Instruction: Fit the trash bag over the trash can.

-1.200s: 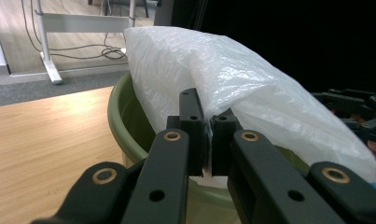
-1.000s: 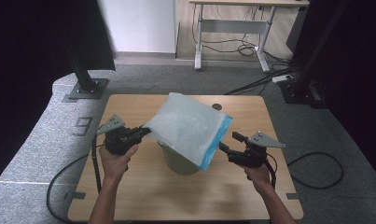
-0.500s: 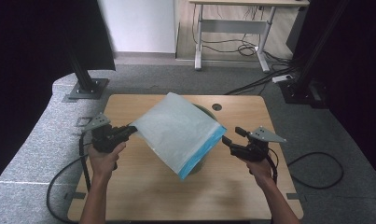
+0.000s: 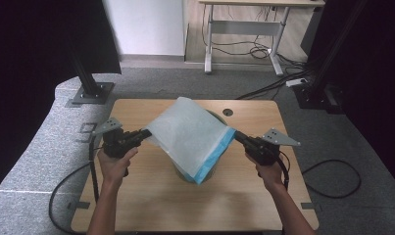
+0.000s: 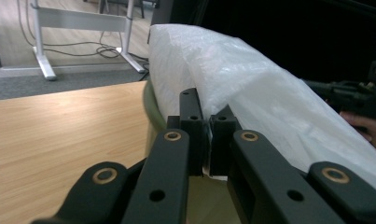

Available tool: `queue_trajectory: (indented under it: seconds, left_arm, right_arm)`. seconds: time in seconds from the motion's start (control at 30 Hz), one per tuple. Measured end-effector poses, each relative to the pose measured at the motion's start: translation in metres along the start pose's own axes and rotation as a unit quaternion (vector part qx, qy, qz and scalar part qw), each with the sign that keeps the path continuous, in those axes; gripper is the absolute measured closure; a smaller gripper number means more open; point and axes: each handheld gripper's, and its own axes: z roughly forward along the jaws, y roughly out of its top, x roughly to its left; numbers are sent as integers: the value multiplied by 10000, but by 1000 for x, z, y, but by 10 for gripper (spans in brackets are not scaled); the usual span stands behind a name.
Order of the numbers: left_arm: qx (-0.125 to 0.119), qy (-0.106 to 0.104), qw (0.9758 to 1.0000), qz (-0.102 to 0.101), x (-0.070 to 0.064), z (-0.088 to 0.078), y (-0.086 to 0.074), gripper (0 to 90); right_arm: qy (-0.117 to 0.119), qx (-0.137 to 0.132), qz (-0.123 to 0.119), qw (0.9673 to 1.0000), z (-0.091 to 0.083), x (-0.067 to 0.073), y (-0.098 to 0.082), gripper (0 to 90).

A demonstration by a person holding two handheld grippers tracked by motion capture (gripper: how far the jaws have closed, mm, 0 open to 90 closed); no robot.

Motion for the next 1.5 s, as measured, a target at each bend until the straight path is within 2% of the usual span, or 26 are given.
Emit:
queue_trajectory:
  seconds: [0.17, 0.23, 0.27, 0.3, 0.4, 0.47, 0.53, 0.6, 0.8, 0.97, 1.1, 1.23, 1.5]
  left_arm:
    - [84, -142, 9998, 62, -9, 16, 3, 868]
    - [166, -249, 9994, 153, -18, 29, 6, 867]
    - [166, -249, 9994, 153, -18, 29, 6, 867]
    - [226, -325, 9990, 202, -25, 37, 8, 866]
    - [327, -410, 9982, 287, -34, 47, 9, 864]
    - [383, -433, 9977, 346, -39, 52, 8, 860]
    - [396, -374, 9978, 390, -41, 54, 8, 869]
    - [381, -276, 9983, 348, -38, 52, 8, 873]
    - [271, 53, 9996, 14, -17, 36, 5, 875]
    - [228, 265, 9991, -242, 1, 22, 1, 874]
    - [214, 301, 9985, -410, 11, 18, 0, 873]
    - [213, 314, 9982, -455, 14, 16, -1, 870]
    - [226, 316, 9980, -495, 17, 16, -1, 868]
  right_arm:
    - [-199, -144, 29, 9997, -15, -7, 13, 889]
    - [-299, -244, -3, 9993, -26, -12, 24, 889]
    - [-323, -286, -26, 9991, -30, -13, 28, 890]
    - [-352, -334, -43, 9988, -33, -14, 31, 890]
    - [-456, -465, -96, 9978, -40, -16, 39, 890]
    - [-488, -524, -111, 9974, -44, -16, 43, 890]
    - [-388, -517, -151, 9978, -45, -15, 44, 889]
    - [-412, -360, -240, 9982, -43, -12, 41, 888]
    - [-152, 33, -115, 9998, -29, -11, 17, 717]
    - [59, 115, -83, 9999, -23, -8, -1, 566]
    - [115, 111, -106, 9998, -24, -1, -13, 476]
    - [84, 163, -139, 9997, -25, 0, -19, 454]
    - [130, 258, -52, 9996, -24, -6, -30, 452]
